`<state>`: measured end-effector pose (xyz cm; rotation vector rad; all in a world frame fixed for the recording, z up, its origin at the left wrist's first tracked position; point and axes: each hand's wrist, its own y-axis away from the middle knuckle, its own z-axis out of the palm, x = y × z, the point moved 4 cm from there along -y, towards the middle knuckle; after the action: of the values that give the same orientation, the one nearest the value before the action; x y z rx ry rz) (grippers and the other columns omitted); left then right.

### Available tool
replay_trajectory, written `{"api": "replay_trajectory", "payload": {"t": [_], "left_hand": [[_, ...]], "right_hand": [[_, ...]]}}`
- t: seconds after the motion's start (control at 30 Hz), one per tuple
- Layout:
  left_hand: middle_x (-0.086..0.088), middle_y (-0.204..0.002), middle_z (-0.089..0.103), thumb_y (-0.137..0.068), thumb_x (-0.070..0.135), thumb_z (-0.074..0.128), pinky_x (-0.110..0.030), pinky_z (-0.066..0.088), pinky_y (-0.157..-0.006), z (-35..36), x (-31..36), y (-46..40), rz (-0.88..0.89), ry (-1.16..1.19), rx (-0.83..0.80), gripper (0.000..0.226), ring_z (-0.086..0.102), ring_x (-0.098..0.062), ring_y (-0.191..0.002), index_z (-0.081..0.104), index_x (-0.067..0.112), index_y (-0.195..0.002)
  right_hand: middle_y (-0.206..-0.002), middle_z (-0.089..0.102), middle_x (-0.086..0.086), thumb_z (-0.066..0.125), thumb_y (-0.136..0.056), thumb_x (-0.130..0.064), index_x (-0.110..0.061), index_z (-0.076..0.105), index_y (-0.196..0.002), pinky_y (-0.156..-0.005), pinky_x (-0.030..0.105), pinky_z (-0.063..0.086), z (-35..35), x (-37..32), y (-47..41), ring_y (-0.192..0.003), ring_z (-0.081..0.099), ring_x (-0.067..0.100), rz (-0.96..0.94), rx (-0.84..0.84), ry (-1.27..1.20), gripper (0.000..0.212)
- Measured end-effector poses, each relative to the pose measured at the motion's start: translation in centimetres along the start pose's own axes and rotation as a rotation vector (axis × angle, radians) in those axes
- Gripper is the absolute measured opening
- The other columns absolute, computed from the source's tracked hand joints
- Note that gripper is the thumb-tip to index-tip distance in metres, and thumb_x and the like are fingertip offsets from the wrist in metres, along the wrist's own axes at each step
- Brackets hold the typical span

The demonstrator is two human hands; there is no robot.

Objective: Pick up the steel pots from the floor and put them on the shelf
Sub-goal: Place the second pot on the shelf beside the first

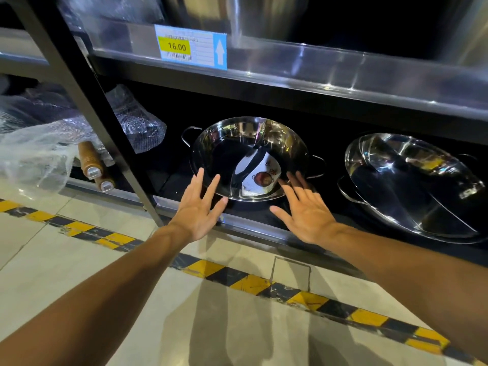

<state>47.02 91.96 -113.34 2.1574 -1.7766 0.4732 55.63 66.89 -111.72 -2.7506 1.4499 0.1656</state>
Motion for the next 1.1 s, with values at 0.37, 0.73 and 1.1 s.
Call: {"api": "replay_trajectory", "payload": {"t": [0.37, 0.73, 1.1], "left_hand": [[-0.008, -0.162, -0.022, -0.098, 0.058, 0.014, -0.042, 0.000, -0.123, -0.3, 0.3, 2.5, 0.223, -0.365, 0.039, 0.070, -0.025, -0.021, -0.148, -0.012, 0.027, -0.155], [-0.016, -0.161, -0.021, -0.097, 0.060, 0.008, -0.045, -0.002, -0.122, -1.6, 2.1, 1.6, 0.102, -0.556, -0.031, 0.074, -0.019, -0.034, -0.148, -0.018, 0.019, -0.152], [-0.016, -0.164, 0.005, -0.097, 0.055, 0.011, -0.044, 0.003, -0.123, 6.6, 24.2, 2.2, 0.630, -0.459, 0.022, 0.073, -0.001, -0.032, -0.151, 0.000, 0.013, -0.156]], "right_hand": [[-0.169, -0.012, 0.005, 0.018, -0.099, -0.066, -0.035, -0.022, -0.155, -0.123, 0.044, -0.009, 0.9, -1.0, 2.2, -0.154, -0.013, 0.030, -0.145, -0.045, 0.085, 0.076], [-0.170, 0.002, 0.001, 0.037, -0.101, -0.057, -0.029, -0.002, -0.161, -0.125, 0.042, 0.003, -2.9, -1.5, 1.3, -0.155, -0.004, 0.024, -0.194, -0.128, -0.031, 0.077], [-0.168, 0.017, 0.004, 0.040, -0.102, -0.051, -0.017, 0.021, -0.160, -0.125, 0.038, 0.010, -8.8, 19.8, 12.8, -0.155, 0.006, 0.022, 0.131, 0.066, 0.020, 0.070]]}}
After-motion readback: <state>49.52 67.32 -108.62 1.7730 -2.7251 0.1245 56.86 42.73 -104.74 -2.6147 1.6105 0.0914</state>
